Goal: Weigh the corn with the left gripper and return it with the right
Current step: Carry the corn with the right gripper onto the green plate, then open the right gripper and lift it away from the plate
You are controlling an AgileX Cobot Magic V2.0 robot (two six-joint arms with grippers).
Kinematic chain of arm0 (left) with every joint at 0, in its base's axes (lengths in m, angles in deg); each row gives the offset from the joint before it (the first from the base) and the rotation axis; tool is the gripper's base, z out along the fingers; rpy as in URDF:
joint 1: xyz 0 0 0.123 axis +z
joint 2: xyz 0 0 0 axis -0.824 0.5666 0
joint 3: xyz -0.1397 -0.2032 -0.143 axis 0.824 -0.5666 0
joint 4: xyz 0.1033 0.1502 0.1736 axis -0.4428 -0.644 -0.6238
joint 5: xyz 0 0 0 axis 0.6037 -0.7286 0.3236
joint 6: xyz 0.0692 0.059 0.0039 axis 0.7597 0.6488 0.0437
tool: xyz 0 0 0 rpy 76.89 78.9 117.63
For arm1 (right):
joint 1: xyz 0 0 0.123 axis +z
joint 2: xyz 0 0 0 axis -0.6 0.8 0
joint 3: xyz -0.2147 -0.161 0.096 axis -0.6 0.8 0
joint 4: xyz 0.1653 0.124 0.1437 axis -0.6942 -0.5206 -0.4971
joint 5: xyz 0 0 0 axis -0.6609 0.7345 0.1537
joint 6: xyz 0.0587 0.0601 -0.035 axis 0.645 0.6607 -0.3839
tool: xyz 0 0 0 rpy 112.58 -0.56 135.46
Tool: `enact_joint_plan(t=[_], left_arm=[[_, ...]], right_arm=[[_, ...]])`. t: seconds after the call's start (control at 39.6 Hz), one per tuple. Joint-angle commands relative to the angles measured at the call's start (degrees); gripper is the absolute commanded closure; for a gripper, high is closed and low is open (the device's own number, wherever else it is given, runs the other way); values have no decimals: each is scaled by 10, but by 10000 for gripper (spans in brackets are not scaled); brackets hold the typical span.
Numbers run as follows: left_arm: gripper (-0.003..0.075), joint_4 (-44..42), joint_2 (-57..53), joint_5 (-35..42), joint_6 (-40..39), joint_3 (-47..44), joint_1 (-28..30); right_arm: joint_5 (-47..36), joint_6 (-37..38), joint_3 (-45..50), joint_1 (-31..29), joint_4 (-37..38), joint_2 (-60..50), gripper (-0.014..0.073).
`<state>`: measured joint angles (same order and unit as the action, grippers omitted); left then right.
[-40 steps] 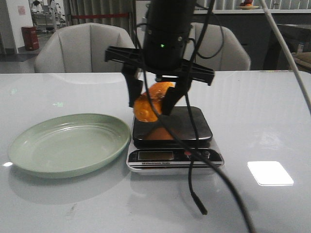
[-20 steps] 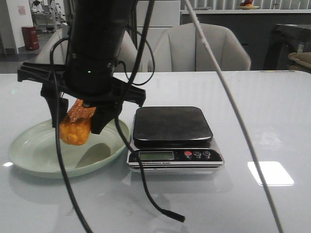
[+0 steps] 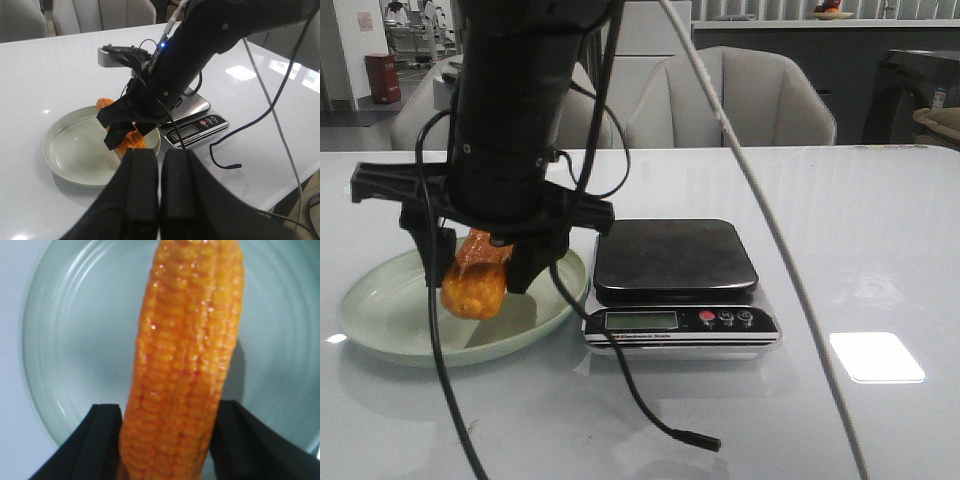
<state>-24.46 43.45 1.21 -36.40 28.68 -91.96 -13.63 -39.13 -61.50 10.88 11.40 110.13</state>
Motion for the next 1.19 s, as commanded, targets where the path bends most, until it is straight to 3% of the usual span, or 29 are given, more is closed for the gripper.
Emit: enact_joint_plan(t=[0.0, 0.33, 0.51, 0.73, 1.04, 1.16], left_arm=[[607, 0, 7, 46, 0, 14, 0], [607, 0, 7, 46, 0, 14, 0], [607, 0, 7, 46, 0, 14, 0], [607, 0, 7, 46, 0, 14, 0], [607, 0, 7, 46, 0, 14, 0], [607, 0, 7, 46, 0, 14, 0]], right_arm=[[-7, -7, -20, -12, 13, -68, 135], [-57, -30, -20, -6, -2, -62, 135], [-41, -30, -20, -3, -3, -47, 128], [-36, -31, -20, -1, -3, -36, -14], [-45, -31, -32, 1, -3, -34, -12], [-3, -48, -70, 0, 10, -49, -10]])
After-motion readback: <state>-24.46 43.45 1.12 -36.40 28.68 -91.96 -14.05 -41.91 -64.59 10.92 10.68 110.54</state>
